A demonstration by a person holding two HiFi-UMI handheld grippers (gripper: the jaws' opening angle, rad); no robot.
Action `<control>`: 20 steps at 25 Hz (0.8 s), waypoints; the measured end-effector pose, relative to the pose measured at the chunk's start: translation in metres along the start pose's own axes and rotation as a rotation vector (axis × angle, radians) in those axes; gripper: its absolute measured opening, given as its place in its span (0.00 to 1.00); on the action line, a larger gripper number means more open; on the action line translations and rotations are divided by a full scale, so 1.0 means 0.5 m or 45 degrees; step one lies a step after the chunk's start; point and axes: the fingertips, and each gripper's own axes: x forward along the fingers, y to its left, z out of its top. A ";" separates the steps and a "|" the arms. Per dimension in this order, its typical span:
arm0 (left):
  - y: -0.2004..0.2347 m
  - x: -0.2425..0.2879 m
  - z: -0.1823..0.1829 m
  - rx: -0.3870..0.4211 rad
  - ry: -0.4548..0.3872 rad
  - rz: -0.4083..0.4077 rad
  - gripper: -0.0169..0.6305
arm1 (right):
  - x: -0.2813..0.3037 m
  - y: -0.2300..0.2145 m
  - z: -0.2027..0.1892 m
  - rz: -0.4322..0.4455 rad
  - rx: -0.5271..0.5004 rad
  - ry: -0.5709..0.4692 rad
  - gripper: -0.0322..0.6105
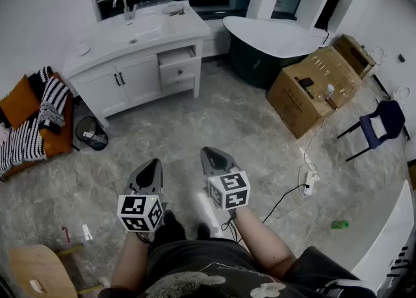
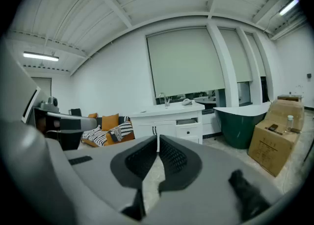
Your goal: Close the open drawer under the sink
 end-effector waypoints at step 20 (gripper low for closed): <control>-0.050 0.010 0.015 0.056 -0.005 0.025 0.05 | -0.024 -0.030 -0.001 0.112 0.082 -0.063 0.10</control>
